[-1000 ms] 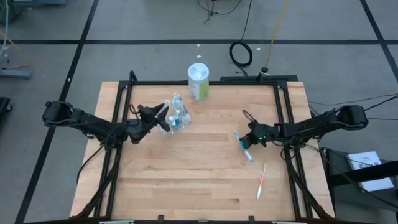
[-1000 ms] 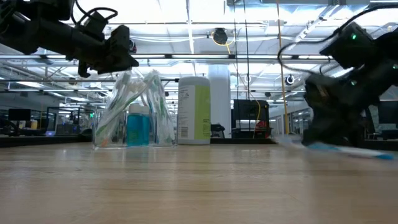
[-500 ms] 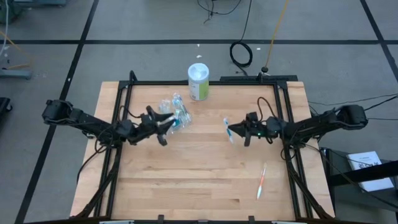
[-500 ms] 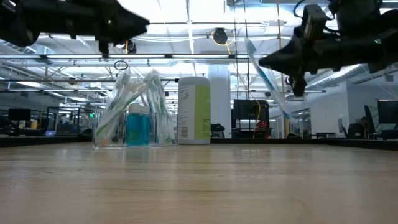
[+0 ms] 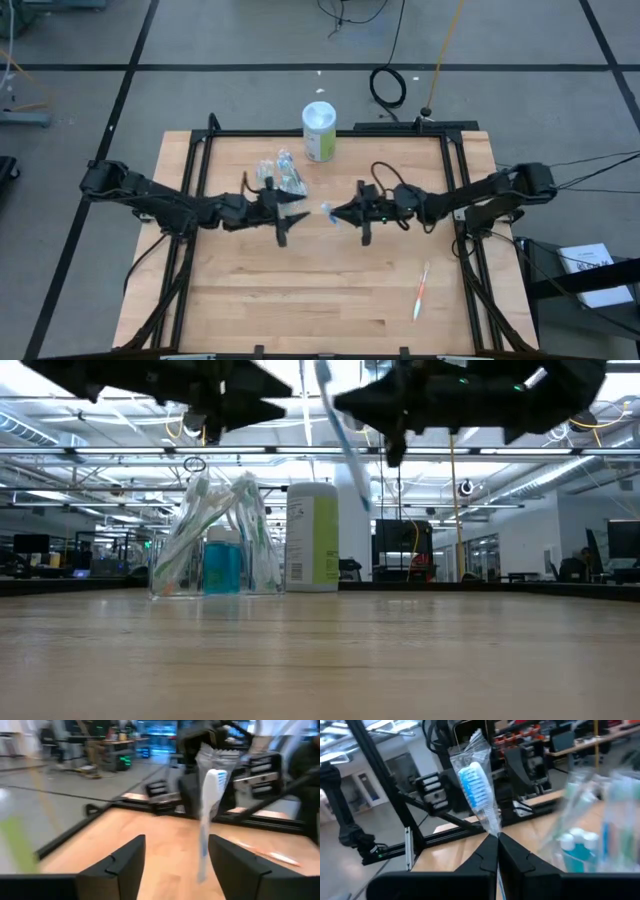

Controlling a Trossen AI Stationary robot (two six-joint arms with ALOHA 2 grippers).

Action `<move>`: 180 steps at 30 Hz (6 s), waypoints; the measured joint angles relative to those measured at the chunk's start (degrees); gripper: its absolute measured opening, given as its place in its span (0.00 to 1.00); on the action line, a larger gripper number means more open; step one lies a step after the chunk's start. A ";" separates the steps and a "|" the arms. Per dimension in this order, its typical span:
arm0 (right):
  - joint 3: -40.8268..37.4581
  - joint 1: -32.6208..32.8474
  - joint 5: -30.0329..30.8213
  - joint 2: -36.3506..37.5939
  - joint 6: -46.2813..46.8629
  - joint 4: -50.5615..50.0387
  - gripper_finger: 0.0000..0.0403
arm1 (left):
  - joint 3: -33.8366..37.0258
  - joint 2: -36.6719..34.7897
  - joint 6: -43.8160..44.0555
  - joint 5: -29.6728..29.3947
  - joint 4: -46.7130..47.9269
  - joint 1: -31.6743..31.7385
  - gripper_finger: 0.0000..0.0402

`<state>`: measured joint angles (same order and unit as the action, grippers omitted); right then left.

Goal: Pick & Place toothbrushing station
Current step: Put the blue toothbrush into the transparent organizer, then put the orange toothbrush into the transparent organizer

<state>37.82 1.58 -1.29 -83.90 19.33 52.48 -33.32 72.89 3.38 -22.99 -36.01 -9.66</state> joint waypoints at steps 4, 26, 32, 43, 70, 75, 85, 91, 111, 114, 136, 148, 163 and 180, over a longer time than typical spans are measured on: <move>4.92 0.09 -4.43 -4.26 -2.08 -0.04 0.00 | -4.27 5.10 1.19 2.21 0.37 -0.05 0.60; 5.55 -0.46 -4.50 -5.64 -4.11 0.09 0.00 | -7.22 8.48 1.17 6.52 -1.17 -0.11 0.37; 5.51 -1.21 -4.43 -5.68 -4.14 -0.25 0.00 | -7.28 8.47 1.46 8.16 -1.32 -0.12 0.45; 5.51 -1.20 -4.47 -5.64 -4.02 0.76 0.00 | -7.17 8.47 1.51 7.03 -1.55 1.69 0.40; 5.40 -2.73 -4.76 -5.59 -2.95 -8.21 0.32 | -7.02 -1.33 8.06 6.14 17.12 1.70 0.02; 5.40 -2.75 -4.75 -5.59 -3.08 -8.32 0.40 | -7.02 -12.74 13.85 1.60 32.40 0.94 0.03; 5.40 -2.75 -4.64 -5.59 -3.10 -9.48 0.42 | -7.04 -30.15 24.79 -15.12 61.89 -0.22 0.02; 5.40 -2.75 -4.58 -5.59 -3.74 -9.48 0.42 | -6.47 -29.62 30.36 -20.76 67.24 0.84 0.04; 5.40 0.11 -4.97 -4.80 -5.10 -19.76 0.40 | -2.04 -11.61 46.68 -17.92 65.42 1.06 0.07; 5.40 1.17 -4.67 -2.53 -4.51 -26.48 0.40 | -1.99 -9.89 46.39 -16.39 65.86 1.00 0.14; 5.42 19.31 -9.52 20.07 67.77 -99.94 0.37 | -3.68 -21.02 42.82 -16.00 65.89 0.58 0.36; -0.53 29.50 -10.88 17.29 90.77 -91.25 0.34 | -3.74 -24.34 36.28 -24.01 59.05 0.65 0.36; -7.17 36.83 -5.18 14.93 102.49 -87.24 0.32 | -3.74 -24.16 12.24 -24.14 40.16 0.78 0.36; -6.83 36.87 -1.68 13.57 95.25 -85.30 0.02 | -3.74 -24.16 12.02 -23.62 40.41 4.08 0.36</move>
<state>30.99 38.46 -2.97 -70.33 114.58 -32.81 -37.06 48.73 15.39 -46.61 4.40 -5.58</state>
